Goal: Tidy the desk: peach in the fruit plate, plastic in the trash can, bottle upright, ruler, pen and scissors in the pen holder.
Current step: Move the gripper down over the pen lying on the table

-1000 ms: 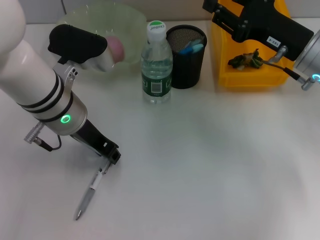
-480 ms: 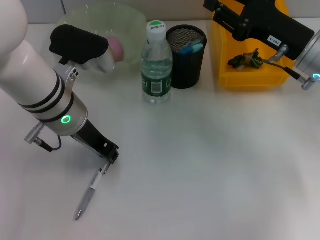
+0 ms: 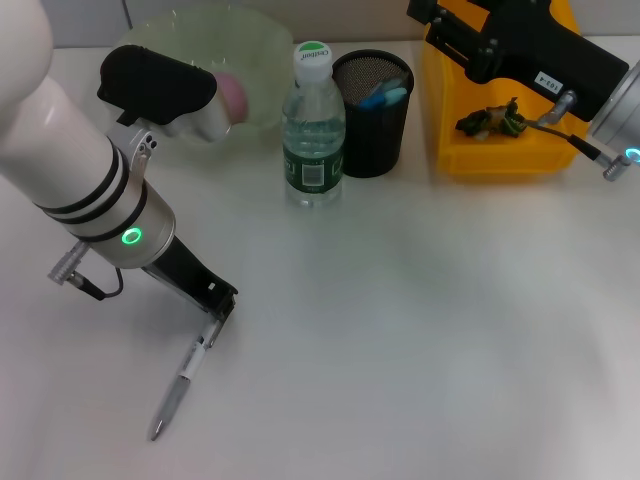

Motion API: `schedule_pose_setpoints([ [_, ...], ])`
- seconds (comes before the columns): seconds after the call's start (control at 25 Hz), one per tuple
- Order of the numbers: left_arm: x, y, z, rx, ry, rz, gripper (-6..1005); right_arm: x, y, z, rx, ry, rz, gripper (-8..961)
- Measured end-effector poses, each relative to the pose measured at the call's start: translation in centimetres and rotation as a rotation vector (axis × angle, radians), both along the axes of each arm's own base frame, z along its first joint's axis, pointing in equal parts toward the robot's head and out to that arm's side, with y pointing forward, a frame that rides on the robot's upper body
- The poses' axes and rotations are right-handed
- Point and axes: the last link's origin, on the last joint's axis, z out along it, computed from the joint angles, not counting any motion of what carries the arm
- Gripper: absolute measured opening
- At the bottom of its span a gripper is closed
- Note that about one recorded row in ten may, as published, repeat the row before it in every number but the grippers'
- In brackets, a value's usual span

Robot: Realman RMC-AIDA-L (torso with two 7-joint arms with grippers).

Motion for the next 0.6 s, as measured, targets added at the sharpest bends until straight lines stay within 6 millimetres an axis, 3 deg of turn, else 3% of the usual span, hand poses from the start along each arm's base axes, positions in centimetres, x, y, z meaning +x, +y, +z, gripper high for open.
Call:
schedule_pose_setpoints([
  [0.6, 0.65, 0.05, 0.13, -0.004, -0.006, -0.018, 177, -0.04, 0.03, 0.05, 0.002, -0.001, 0.002, 482],
])
